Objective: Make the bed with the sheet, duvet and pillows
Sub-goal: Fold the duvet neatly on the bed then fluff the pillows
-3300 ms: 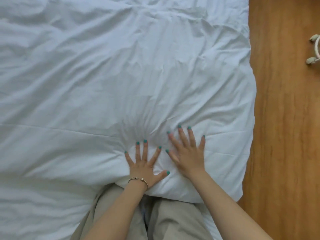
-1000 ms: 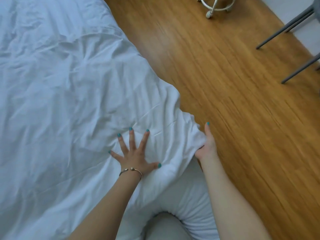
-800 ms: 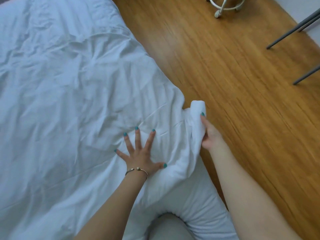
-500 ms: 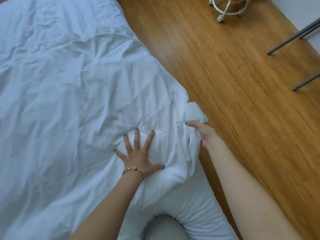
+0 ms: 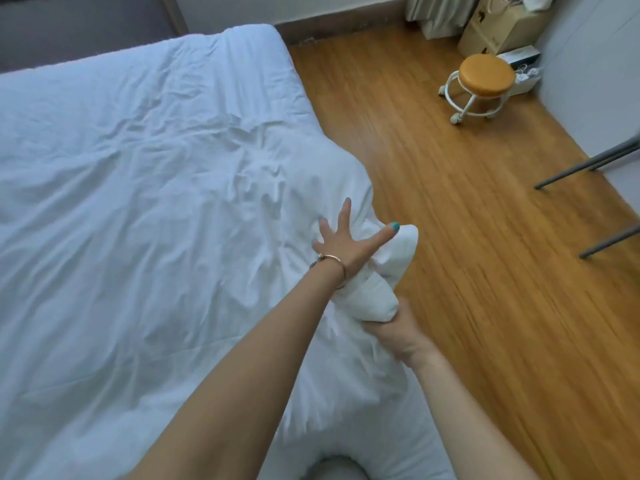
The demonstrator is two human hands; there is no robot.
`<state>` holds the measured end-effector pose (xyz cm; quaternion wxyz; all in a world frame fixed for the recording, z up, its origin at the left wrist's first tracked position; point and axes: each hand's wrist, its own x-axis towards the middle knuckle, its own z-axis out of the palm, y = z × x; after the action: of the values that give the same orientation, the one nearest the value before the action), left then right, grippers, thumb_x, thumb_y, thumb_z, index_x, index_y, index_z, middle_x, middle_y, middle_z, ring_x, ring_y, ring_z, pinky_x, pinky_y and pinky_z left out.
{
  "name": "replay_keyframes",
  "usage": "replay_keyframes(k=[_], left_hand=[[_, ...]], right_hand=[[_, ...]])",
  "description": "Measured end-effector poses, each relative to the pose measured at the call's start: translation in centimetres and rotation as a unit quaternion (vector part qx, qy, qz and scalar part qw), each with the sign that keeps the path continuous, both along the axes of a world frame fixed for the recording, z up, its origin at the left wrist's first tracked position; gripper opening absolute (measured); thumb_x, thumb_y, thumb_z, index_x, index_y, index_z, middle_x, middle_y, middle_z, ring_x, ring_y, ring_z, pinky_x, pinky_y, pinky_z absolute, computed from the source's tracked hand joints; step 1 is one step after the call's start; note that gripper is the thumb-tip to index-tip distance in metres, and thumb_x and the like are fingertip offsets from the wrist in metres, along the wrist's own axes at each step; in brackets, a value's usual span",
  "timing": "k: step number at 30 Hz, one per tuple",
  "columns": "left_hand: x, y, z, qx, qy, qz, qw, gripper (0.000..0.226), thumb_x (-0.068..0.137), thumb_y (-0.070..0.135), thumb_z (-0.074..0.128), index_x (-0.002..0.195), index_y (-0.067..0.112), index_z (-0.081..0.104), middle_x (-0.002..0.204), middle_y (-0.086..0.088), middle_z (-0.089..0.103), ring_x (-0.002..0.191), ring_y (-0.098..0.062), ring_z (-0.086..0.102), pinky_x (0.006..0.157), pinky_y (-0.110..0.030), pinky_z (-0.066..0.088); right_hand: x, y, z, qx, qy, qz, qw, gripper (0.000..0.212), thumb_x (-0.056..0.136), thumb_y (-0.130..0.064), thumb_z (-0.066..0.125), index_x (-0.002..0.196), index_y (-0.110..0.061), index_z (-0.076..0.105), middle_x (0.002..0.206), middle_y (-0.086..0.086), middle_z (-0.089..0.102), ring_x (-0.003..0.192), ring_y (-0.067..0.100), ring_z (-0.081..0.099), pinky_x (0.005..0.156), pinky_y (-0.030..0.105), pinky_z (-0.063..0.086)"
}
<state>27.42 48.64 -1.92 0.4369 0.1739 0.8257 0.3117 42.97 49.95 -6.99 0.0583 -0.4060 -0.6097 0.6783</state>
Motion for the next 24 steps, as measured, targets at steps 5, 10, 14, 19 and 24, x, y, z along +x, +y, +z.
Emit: replay_keyframes(k=[5, 10, 14, 19, 24], left_hand=[[-0.8, -1.5, -1.9, -0.109, 0.136, -0.083, 0.981, 0.113, 0.077, 0.017, 0.069, 0.144, 0.05, -0.015, 0.153, -0.008, -0.026, 0.132, -0.044, 0.022, 0.094, -0.045, 0.046], [-4.6, -7.9, -3.3, 0.057, 0.059, -0.038, 0.996, 0.079, 0.087, 0.009, 0.045, 0.147, 0.05, 0.014, 0.15, -0.001, 0.009, 0.112, -0.028, 0.049, 0.095, -0.029, 0.041], [-8.7, -12.9, -0.9, 0.152, -0.013, -0.013, 0.988, 0.074, 0.087, 0.008, 0.051, 0.147, 0.043, 0.026, 0.139, 0.002, 0.025, 0.107, -0.011, 0.043, 0.09, -0.017, 0.033], [-17.9, -25.2, 3.0, 0.224, -0.027, -0.009, 0.974, 0.08, 0.082, 0.005, 0.062, 0.147, 0.04, 0.031, 0.142, 0.007, 0.036, 0.13, -0.004, 0.035, 0.096, -0.014, 0.031], [-26.6, -43.2, 5.3, 0.252, -0.05, 0.108, 0.96, 0.088, 0.065, 0.012, 0.069, 0.138, 0.047, 0.036, 0.129, 0.019, 0.055, 0.115, 0.0, 0.055, 0.094, -0.012, 0.044]], right_hand=[[-0.6, -4.7, 1.4, 0.008, -0.047, 0.123, 0.991, 0.038, 0.073, 0.003, 0.071, 0.1, -0.023, 0.065, 0.093, -0.009, 0.073, 0.09, -0.002, 0.067, 0.078, 0.023, 0.051], [-1.5, -5.3, 4.0, -0.082, -0.045, -0.002, 0.996, 0.121, 0.043, -0.073, 0.082, 0.143, -0.02, 0.039, 0.144, 0.001, 0.045, 0.131, 0.017, 0.046, 0.104, 0.034, 0.041], [-7.1, -9.4, 5.5, -0.013, -0.037, -0.013, 0.999, 0.146, 0.041, -0.055, 0.089, 0.151, -0.043, -0.007, 0.156, -0.012, 0.016, 0.133, 0.002, 0.038, 0.094, 0.02, 0.043], [-18.5, -16.0, 8.6, 0.035, 0.076, -0.009, 0.997, 0.117, 0.059, -0.02, 0.088, 0.149, -0.043, 0.017, 0.146, -0.005, 0.04, 0.122, 0.003, 0.054, 0.092, 0.024, 0.052], [-32.6, -27.0, 11.4, 0.26, 0.078, 0.157, 0.95, 0.056, 0.055, -0.045, 0.083, 0.107, -0.041, 0.062, 0.125, -0.007, 0.045, 0.12, 0.012, 0.05, 0.103, 0.029, 0.044]])
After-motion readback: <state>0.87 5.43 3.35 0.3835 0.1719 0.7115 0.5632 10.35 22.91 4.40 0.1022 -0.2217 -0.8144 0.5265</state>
